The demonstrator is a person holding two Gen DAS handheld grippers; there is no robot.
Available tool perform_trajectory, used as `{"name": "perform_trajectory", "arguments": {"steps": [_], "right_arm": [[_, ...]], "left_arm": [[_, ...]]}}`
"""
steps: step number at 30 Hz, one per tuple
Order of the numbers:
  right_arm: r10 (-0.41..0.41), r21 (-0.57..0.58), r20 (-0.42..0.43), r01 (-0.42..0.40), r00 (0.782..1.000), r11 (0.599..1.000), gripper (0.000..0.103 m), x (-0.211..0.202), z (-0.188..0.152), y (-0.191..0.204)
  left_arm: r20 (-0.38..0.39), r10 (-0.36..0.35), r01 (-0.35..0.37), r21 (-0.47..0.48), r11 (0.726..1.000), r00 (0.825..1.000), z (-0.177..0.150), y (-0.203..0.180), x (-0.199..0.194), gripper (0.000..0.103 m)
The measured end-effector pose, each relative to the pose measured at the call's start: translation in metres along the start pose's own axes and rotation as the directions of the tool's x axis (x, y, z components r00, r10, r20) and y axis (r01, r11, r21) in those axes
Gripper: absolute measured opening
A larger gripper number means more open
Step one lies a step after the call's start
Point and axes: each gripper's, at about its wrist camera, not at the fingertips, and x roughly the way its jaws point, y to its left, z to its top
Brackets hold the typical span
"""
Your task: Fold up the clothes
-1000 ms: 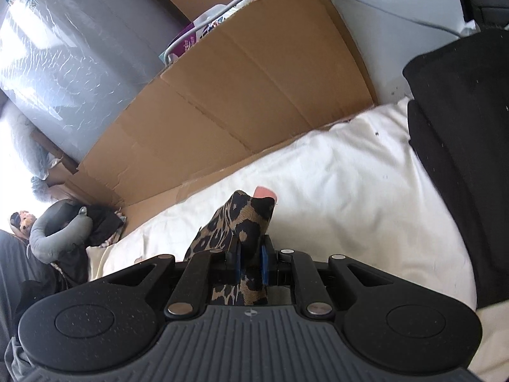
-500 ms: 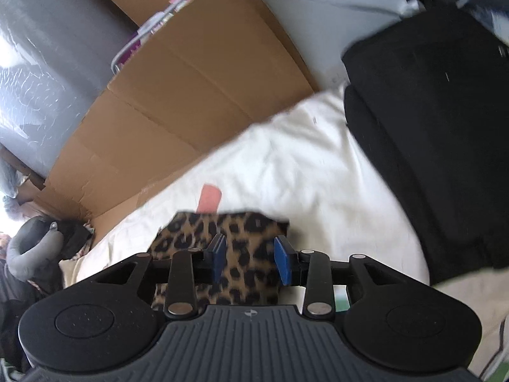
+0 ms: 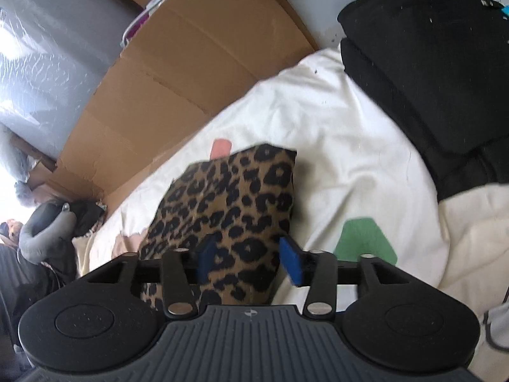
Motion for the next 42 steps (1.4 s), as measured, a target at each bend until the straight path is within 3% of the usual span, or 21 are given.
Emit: {"name": "perform_trajectory", "arguments": {"steps": [2,10,14,21,25,27,29,30,32,42], "right_arm": [[0.017,0.02,-0.019,-0.017,1.0,1.0,0.066,0.003,-0.006,-0.002],[0.078,0.029,-0.044,-0.077,0.996,0.997,0.067,0.011,-0.024,0.0],[0.075,0.036,-0.048,-0.074,0.996,0.997,0.067,0.018,-0.025,-0.001],[0.08,0.071,-0.062,-0.076,0.995,0.995,0.067,0.031,-0.027,-0.007],[0.081,0.077,-0.067,-0.076,0.994,0.994,0.067,0.036,-0.027,-0.008],[0.083,0.079,-0.068,-0.078,0.994,0.994,0.066,0.037,-0.027,-0.009],[0.085,0.078,-0.069,-0.079,0.994,0.994,0.066,0.038,-0.027,-0.009],[0.086,0.08,-0.069,-0.08,0.994,0.994,0.066,0.038,-0.027,-0.009],[0.088,0.084,-0.067,-0.082,0.994,0.993,0.066,0.037,-0.027,-0.009],[0.133,0.155,-0.047,-0.124,0.99,0.98,0.067,0.039,-0.029,-0.019]], "left_arm": [[0.026,0.032,-0.032,0.005,0.999,0.999,0.01,0.009,-0.001,0.036],[0.099,0.12,-0.123,0.028,0.992,0.988,0.044,0.038,0.003,0.036],[0.114,0.132,-0.139,0.052,0.989,0.985,0.053,0.042,0.011,0.051],[0.1,0.129,-0.141,0.122,0.982,0.987,0.058,0.041,0.028,0.05],[0.065,0.132,-0.139,0.127,0.982,0.989,0.056,0.045,0.039,0.042],[0.067,0.137,-0.145,0.13,0.981,0.988,0.055,0.045,0.039,0.032],[0.077,0.146,-0.156,0.143,0.977,0.986,0.055,0.044,0.037,0.011],[0.083,0.154,-0.165,0.15,0.975,0.985,0.055,0.043,0.035,0.006],[0.088,0.161,-0.174,0.163,0.971,0.983,0.056,0.041,0.032,0.002],[0.118,0.191,-0.21,0.168,0.963,0.974,0.058,0.042,0.028,0.002]]}}
